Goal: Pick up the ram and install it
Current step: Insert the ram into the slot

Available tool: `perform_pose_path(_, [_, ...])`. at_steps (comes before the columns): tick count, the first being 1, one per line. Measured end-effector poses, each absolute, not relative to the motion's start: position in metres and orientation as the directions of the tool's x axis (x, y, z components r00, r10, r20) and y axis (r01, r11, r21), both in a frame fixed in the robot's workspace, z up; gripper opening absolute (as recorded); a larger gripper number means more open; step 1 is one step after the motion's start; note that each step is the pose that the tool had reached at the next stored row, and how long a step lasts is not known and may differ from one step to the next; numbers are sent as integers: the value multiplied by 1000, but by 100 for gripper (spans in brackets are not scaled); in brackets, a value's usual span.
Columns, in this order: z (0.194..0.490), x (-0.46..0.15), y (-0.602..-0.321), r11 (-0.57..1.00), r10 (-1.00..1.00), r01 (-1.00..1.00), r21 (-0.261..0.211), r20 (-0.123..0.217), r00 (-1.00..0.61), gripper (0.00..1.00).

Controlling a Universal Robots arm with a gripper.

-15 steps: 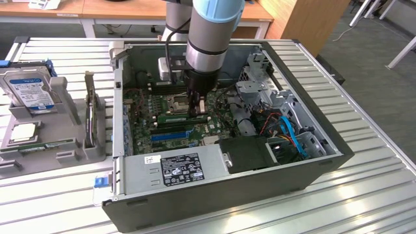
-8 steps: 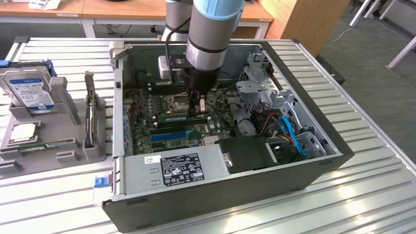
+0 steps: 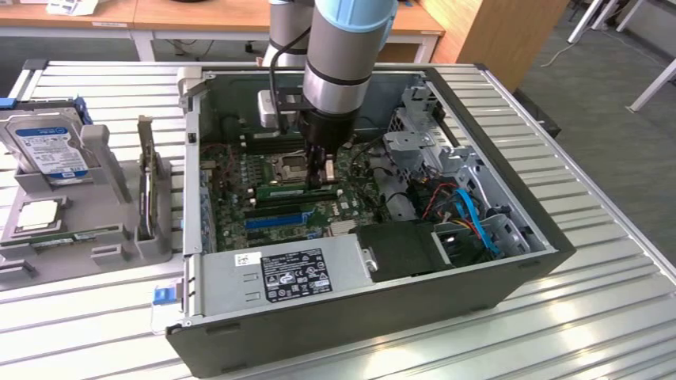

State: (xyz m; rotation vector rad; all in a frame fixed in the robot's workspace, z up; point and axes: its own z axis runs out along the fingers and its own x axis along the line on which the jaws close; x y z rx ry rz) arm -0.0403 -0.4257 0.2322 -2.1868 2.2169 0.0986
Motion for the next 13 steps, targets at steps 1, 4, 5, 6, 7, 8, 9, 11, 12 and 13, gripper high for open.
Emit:
perform_pose_path(1, [232,-40,-426,13,-998,-1000,27,-63,-14,11])
perform_pose_path(4, [232,-40,-426,13,-998,-1000,27,-63,-14,11])
perform_pose_path(5, [232,-40,-426,13,-998,-1000,27,-63,-14,11])
perform_pose_path(6, [232,-40,-426,13,-998,-1000,27,-63,-15,11])
perform_pose_path(7, [232,-40,-426,13,-998,-1000,26,-63,-14,11])
perform_pose_path(8, [232,-40,-426,13,-998,-1000,23,-63,-14,11])
perform_pose_path(9, [232,-41,-426,13,-998,-1000,20,-63,-14,11])
perform_pose_path(11, [232,-41,-426,13,-998,-1000,13,-63,-14,11])
perform_pose_path(12, [232,-41,-426,13,-998,-1000,10,-63,-14,11])
perform_pose_path(13, [232,-41,-426,13,-998,-1000,8,-63,-13,11])
